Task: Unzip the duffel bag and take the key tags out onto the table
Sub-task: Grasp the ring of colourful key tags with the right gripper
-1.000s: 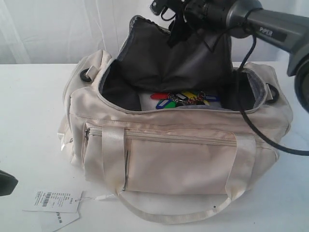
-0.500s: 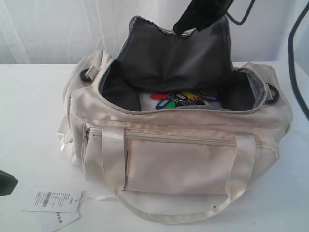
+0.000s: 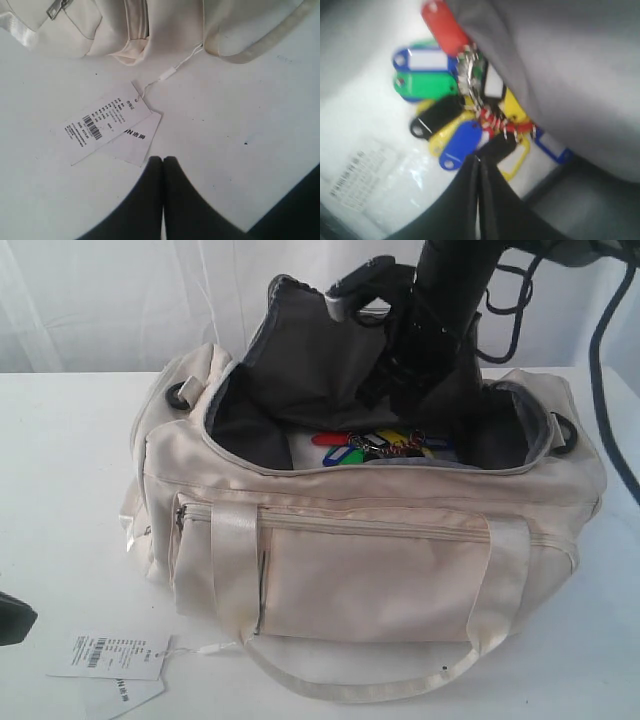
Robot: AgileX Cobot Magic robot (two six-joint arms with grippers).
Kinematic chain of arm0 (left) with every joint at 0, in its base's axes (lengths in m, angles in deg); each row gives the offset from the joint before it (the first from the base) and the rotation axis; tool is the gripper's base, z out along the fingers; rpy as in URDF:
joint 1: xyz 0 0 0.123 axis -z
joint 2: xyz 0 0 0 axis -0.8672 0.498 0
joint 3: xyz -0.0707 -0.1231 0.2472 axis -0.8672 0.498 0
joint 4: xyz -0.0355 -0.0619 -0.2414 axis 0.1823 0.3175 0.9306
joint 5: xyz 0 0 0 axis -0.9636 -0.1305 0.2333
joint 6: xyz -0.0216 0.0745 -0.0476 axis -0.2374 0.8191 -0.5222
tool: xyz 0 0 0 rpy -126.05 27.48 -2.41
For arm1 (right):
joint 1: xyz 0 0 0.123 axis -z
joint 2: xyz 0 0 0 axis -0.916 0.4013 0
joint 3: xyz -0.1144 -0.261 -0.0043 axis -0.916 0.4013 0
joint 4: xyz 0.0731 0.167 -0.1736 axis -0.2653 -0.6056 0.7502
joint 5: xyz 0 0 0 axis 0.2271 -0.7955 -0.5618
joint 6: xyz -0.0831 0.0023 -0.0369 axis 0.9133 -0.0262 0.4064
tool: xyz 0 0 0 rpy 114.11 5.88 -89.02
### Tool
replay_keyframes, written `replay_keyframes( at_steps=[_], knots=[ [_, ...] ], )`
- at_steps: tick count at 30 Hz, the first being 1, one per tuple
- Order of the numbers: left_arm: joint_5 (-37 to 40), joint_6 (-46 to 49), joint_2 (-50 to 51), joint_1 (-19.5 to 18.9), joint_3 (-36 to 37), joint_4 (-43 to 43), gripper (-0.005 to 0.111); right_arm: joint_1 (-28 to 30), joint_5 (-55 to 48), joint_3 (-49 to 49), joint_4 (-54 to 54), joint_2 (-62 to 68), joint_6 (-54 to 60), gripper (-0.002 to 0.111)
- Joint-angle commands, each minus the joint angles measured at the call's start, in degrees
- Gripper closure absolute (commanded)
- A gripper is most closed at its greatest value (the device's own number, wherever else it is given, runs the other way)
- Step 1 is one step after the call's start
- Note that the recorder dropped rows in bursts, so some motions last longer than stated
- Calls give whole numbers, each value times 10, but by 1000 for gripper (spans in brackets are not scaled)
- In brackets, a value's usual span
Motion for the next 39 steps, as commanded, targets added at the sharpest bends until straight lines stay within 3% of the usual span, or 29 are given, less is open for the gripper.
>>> replay_keyframes(
  at_steps=[1,9,17,29,31,34,39],
  knots=[
    [5,-1,-6,1,3,11,107,9,-1,22,17,-1,-27,103],
    [3,-1,-6,1,3,11,107,38,24,49,13,14,-58,50],
    [3,-1,-6,1,3,11,107,49,120,80,-3,28,-96,48],
    [3,-1,-6,1,3,11,107,49,133,80,-39,93,-96,48],
    [3,-1,-6,1,3,11,107,49,124,80,-39,104,-97,50],
    [3,-1,-6,1,3,11,107,49,103,80,-43,114,-97,63],
    [3,-1,-6,1,3,11,107,49,69,75,-42,109,-94,108]
  ],
)
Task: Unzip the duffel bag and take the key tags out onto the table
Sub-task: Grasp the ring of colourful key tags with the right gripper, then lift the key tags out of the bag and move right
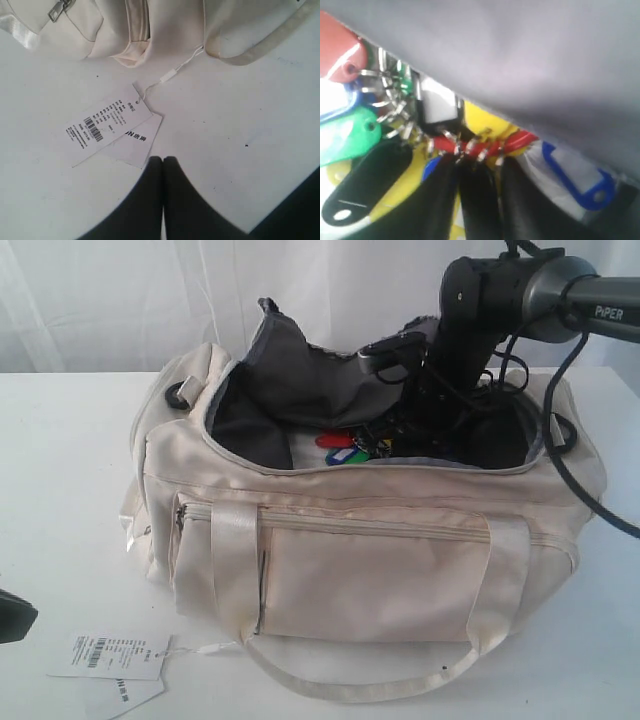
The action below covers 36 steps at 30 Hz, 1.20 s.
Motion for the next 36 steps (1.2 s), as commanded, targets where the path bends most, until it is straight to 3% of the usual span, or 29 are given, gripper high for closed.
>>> replay_keyframes(
  at_steps=[1,19,31,36],
  knots=[
    [6,-1,-6,1,3,11,107,2,-37,5,11,19,4,108],
    [6,-2,-6,1,3,11,107,2,-18,5,-7,-164,4,108],
    [6,-2,-6,1,3,11,107,1,106,5,-99,-153,20,108],
    [6,-2,-6,1,3,11,107,1,98,5,-100,-123,20,108]
  ],
)
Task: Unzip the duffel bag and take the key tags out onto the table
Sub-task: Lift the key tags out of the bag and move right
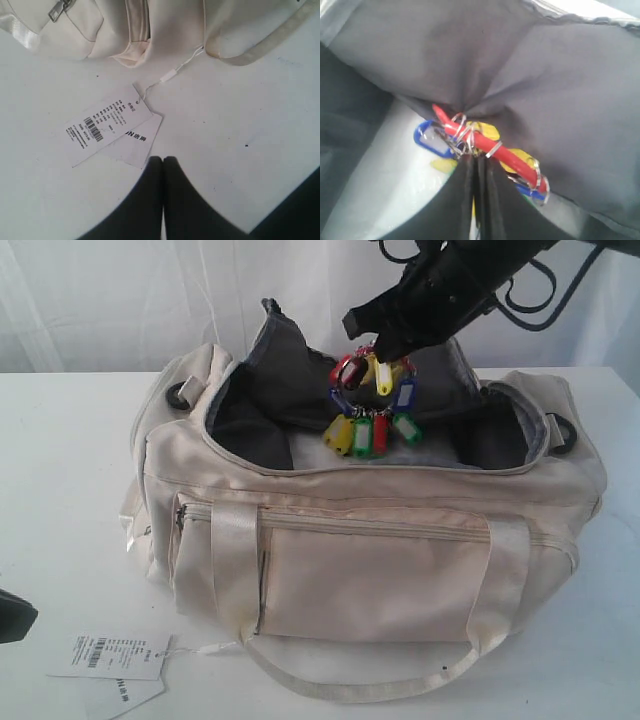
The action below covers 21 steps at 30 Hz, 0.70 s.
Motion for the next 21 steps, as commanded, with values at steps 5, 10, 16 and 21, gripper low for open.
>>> replay_keyframes(
  at_steps=[5,10,16,21],
  knots=[
    [6,-2,-6,1,3,11,107,1,-3,-1,-2,13,15,108],
    [6,-2,-6,1,3,11,107,1,-15,-1,25,-27,19,108],
    [6,-2,-6,1,3,11,107,1,-57,-1,54,-86,19,108],
    [6,-2,-6,1,3,11,107,1,-87,20,73,-142,22,108]
  ],
)
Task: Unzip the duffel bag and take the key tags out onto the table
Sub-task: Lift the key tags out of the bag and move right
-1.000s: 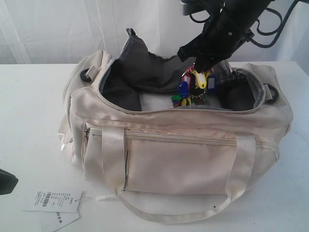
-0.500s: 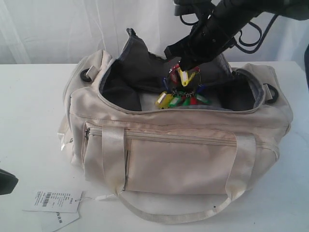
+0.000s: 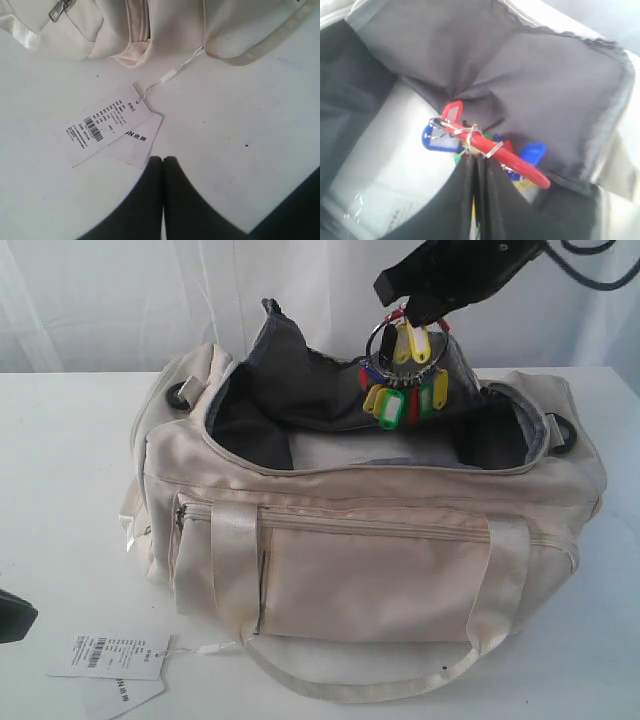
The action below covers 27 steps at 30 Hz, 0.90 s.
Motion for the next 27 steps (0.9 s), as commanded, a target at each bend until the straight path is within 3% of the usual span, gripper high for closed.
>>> replay_keyframes(
  at_steps=[1,6,15,27],
  knots=[
    [6,-2,-6,1,3,11,107,1,-21,26,16,-60,9,108],
    [6,-2,-6,1,3,11,107,1,-18,77,10,-133,10,108],
    [6,-2,-6,1,3,11,107,1,-11,187,-109,-261,81,108],
    [6,-2,-6,1,3,11,107,1,-20,340,-151,-390,99,108]
  ],
)
